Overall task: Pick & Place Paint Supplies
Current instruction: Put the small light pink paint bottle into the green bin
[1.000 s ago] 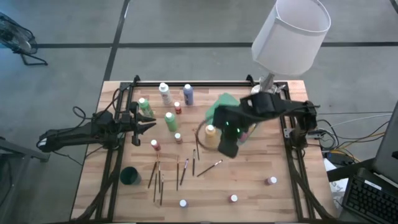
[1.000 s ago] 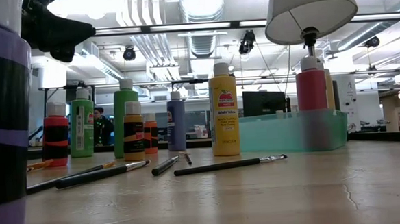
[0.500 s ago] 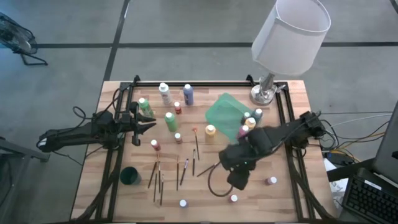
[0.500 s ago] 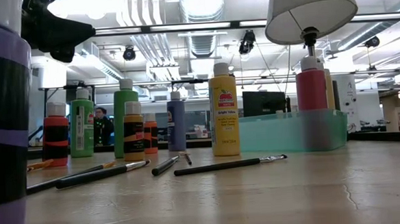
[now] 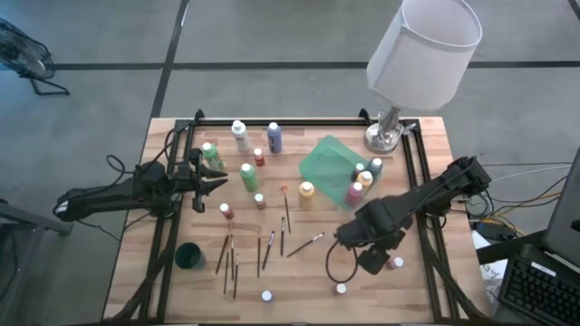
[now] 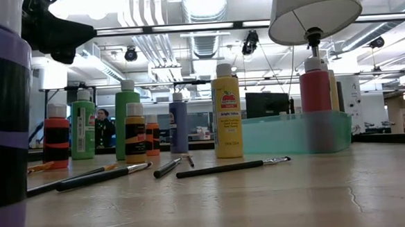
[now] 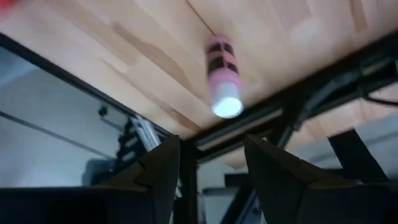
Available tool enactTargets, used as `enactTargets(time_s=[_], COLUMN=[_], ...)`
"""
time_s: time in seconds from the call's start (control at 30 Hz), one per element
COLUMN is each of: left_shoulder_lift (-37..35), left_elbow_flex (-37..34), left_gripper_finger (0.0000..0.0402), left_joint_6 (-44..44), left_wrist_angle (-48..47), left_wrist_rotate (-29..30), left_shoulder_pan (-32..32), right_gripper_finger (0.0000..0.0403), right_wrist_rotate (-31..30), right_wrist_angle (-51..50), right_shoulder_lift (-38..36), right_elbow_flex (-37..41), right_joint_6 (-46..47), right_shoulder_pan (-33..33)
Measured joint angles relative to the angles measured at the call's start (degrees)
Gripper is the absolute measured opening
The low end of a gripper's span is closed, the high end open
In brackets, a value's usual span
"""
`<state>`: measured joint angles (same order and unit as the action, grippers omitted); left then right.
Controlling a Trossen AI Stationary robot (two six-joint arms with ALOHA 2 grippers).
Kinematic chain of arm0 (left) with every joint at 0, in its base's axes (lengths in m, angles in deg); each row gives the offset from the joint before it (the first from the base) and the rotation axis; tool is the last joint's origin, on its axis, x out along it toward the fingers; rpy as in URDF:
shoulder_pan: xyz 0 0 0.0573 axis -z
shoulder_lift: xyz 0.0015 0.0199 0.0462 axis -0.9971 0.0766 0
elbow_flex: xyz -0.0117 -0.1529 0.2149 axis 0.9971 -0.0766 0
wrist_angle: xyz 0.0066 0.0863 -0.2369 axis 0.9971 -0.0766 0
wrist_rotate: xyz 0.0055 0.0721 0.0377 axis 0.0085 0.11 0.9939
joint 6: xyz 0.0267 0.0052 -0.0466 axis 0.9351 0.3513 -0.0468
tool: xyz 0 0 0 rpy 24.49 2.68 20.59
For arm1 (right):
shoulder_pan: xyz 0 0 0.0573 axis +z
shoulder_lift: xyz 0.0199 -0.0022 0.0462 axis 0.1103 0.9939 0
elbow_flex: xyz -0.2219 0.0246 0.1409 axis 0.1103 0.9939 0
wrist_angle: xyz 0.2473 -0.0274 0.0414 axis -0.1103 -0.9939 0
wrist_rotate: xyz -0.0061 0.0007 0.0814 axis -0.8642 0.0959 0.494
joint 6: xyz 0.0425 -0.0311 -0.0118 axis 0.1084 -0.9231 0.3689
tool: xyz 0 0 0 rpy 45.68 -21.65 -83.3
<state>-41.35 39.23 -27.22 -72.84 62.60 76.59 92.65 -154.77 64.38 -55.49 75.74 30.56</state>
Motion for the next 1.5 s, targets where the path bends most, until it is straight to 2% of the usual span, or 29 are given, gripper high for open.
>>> enactTargets(time_s=[0.23,0.47,0.67,0.93,1.17,1.5], left_shoulder_lift=[0.02,0.0,0.01,0.0,0.0,0.0], left_elbow_flex=[0.0,0.0,0.0,0.0,0.0,0.0], left_gripper_finger=[0.0076,0.0076,0.0076,0.0076,0.0076,0.0076], left_joint_6=[0.0,0.02,0.01,0.0,0.02,0.02], left_wrist_angle=[-0.11,-0.31,-0.39,-0.37,-0.37,-0.35], left_wrist_rotate=[0.0,0.0,0.0,0.0,0.0,0.0], left_shoulder_pan=[-0.01,0.01,0.0,0.01,0.0,0.0], right_gripper_finger=[0.02,0.0205,0.0205,0.0195,0.0187,0.0199], right_wrist_rotate=[2.57,3.63,3.9,5.35,6.96,8.43], right_wrist_angle=[1.43,8.43,8.1,8.85,13.29,14.24], right_shoulder_lift=[0.25,0.51,0.63,1.5,1.5,1.5], right_elbow_flex=[5.37,9.46,12.79,14.46,16.14,18.86], right_joint_6=[-3.68,-4.4,-5.76,-9.03,-8.76,-8.67], right_shoulder_pan=[-0.38,-1.01,-1.01,-1.01,-1.04,-1.03])
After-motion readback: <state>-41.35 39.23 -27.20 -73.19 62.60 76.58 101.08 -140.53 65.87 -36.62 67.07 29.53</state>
